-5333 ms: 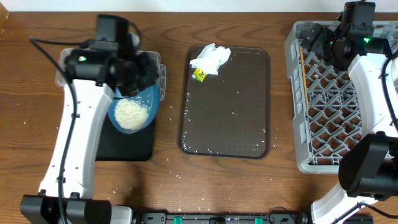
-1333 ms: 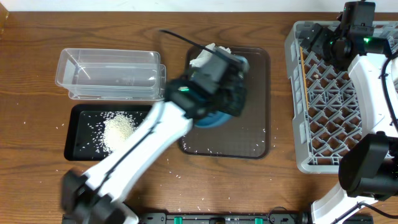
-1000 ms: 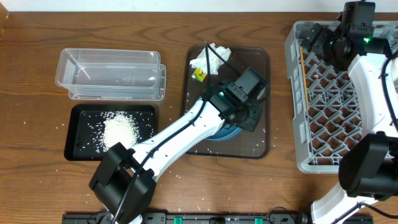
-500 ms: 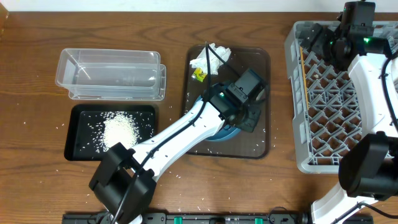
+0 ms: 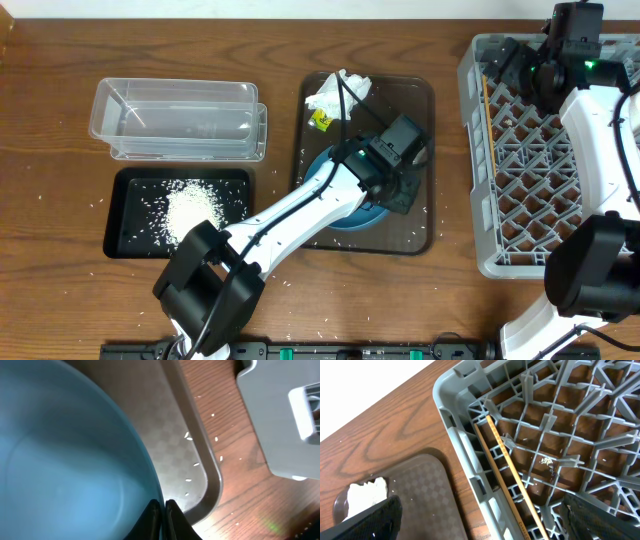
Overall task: Sort waste into correct bins and load items into the dishwasher rack
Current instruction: 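Return the blue bowl to the brown tray and release it, then grasp the white tissue and yellow wrapper with the left gripper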
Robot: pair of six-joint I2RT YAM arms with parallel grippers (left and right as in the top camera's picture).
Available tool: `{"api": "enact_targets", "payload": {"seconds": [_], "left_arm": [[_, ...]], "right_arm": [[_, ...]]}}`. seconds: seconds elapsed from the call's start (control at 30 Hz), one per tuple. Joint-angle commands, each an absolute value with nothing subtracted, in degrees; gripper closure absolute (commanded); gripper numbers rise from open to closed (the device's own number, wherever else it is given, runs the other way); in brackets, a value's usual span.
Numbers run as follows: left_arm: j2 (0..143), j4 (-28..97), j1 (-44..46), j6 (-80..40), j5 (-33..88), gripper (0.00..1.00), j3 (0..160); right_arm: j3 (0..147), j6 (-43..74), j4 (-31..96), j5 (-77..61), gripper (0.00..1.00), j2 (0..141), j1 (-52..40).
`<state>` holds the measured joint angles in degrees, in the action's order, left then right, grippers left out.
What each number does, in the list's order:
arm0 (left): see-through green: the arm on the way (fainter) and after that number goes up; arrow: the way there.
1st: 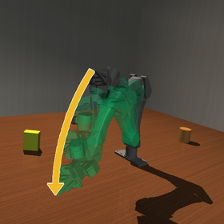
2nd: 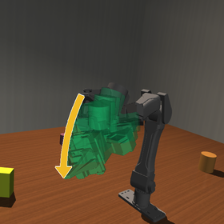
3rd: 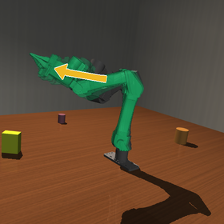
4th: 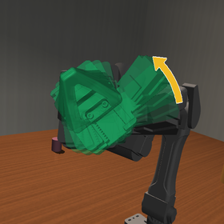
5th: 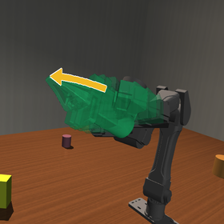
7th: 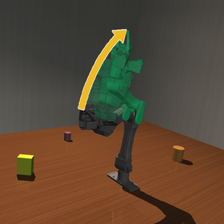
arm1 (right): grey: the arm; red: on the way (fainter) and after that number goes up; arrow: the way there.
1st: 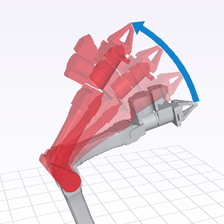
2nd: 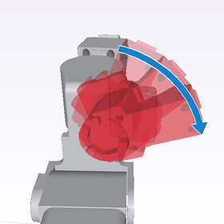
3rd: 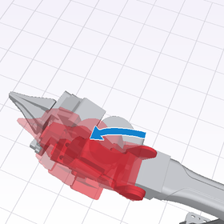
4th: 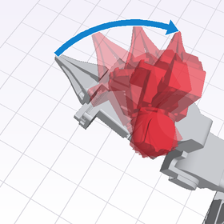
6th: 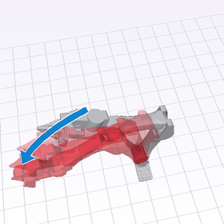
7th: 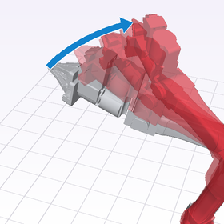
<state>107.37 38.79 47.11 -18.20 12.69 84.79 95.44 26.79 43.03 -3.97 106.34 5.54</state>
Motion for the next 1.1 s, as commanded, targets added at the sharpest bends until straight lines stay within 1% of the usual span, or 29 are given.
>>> {"api": "enact_targets", "payload": {"seconds": [0.0,0.07,0.27,0.3,0.37,0.43,0.5,0.57,0.67,0.87,0.97,1.07], "left_arm": [[107.48,37.69,47.9,-18.35,14.33,0.88,84.53],[107.48,37.04,48.27,-18.35,14.33,0.83,84.53],[107.46,36.27,48.4,-18.28,13.5,0.83,84.64],[107.31,36.34,48.1,-18.26,12.25,0.77,84.9],[106.72,36.4,47.2,-17.61,8.25,0.71,85.71],[105.91,36.77,45.78,-17.43,3.4,0.62,87.42],[105.65,36.95,43.64,-14.5,2.0,0.45,90.74],[105.67,37.56,41.23,-12.08,1.96,0.38,94.67],[105.67,36.64,37.41,-7.68,1.78,0.3,98.39],[107.46,31.53,28.6,-7.07,-6.57,0.3,99.57],[110.56,26.48,24.67,-7.09,-6.7,0.3,99.55],[114.65,22.28,22.74,-7.09,-6.68,0.3,99.55]], "right_arm": [[95.57,27.4,43.11,-3.88,0.01,106.5,6.02],[95.57,27.4,43.11,-3.9,0.01,106.5,6.02],[95.57,27.4,43.11,-3.9,0.01,106.5,6.02],[95.57,27.4,43.11,-3.9,0.01,106.5,6.02],[95.57,27.4,43.11,-3.9,0.01,106.5,6.02],[95.57,27.4,43.11,-3.88,0.01,106.5,6.02],[95.57,27.4,43.11,-3.88,0.01,106.5,6.02],[95.57,27.4,43.11,-3.88,0.01,106.5,6.02],[95.57,27.4,43.11,-3.88,0.01,106.5,6.02],[95.57,27.4,43.11,-3.9,0.01,106.5,6.02],[95.57,27.4,43.11,-3.9,0.01,106.5,6.02],[95.57,27.4,43.11,-3.88,0.01,106.5,6.02]]}}
